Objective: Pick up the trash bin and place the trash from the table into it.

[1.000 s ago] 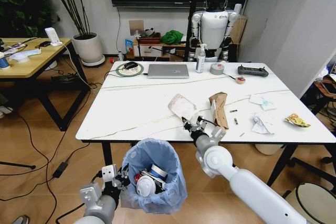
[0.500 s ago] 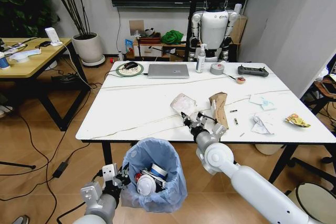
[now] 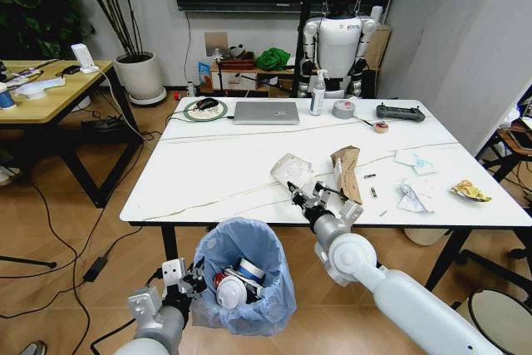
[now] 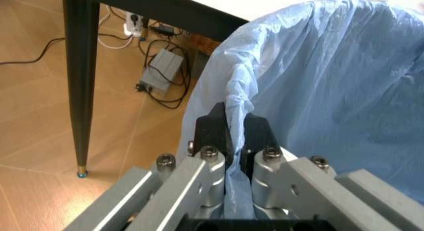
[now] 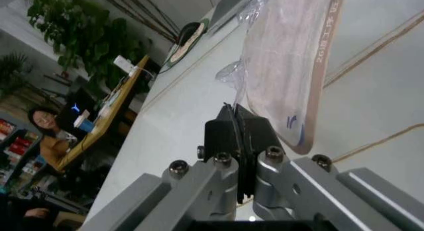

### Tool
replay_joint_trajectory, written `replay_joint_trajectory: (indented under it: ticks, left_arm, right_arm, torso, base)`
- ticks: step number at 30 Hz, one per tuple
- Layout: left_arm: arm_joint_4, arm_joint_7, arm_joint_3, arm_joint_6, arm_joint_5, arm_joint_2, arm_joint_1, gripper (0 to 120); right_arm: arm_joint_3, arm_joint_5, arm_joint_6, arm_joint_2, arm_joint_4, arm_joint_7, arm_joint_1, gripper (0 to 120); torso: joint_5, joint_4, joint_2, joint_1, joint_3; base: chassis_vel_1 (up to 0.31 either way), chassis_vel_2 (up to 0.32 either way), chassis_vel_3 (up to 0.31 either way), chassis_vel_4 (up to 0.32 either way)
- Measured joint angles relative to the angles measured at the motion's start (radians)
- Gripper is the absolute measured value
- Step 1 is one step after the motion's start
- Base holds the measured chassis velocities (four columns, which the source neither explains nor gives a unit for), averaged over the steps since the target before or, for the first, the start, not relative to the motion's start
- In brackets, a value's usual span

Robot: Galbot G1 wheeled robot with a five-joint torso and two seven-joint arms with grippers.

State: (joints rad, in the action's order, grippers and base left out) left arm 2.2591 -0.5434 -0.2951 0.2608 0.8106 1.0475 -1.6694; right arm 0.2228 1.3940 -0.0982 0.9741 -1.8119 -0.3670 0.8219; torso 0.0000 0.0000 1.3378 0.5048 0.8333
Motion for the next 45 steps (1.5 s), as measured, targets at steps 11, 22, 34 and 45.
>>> replay_joint_trajectory:
  ticks: [11,22,34,45]
  left_arm:
    - [-0.011,-0.001,0.007,0.001,0.006,0.012,0.016,0]
    - [-0.016,-0.002,0.011,0.002,0.010,0.014,0.021,0]
    - [-0.019,-0.002,0.012,0.003,0.011,0.014,0.025,0]
    - [-0.027,-0.003,0.012,0.004,0.015,0.015,0.031,0]
  right_arm:
    - [0.008,0.001,0.000,-0.016,-0.018,0.007,-0.006,0]
    - [0.012,0.006,0.000,-0.041,-0.056,0.010,-0.001,0]
    - [0.024,0.008,0.000,-0.065,-0.100,0.010,0.001,0]
    - [0.035,-0.002,0.000,-0.113,-0.165,0.037,0.004,0]
  torso:
    - [0.0000,0.0000,0.000,0.000,0.000]
    - [0.0000,0.0000,0.000,0.000,0.000]
    - [0.0000,0.0001,0.000,0.000,0.000]
    - [0.0001,0.0001,0.000,0.000,0.000]
  base:
    - [0.000,0.000,0.000,0.000]
    - [0.000,0.000,0.000,0.000]
    - [0.000,0.000,0.000,0.000]
    - [0.000,0.000,0.000,0.000]
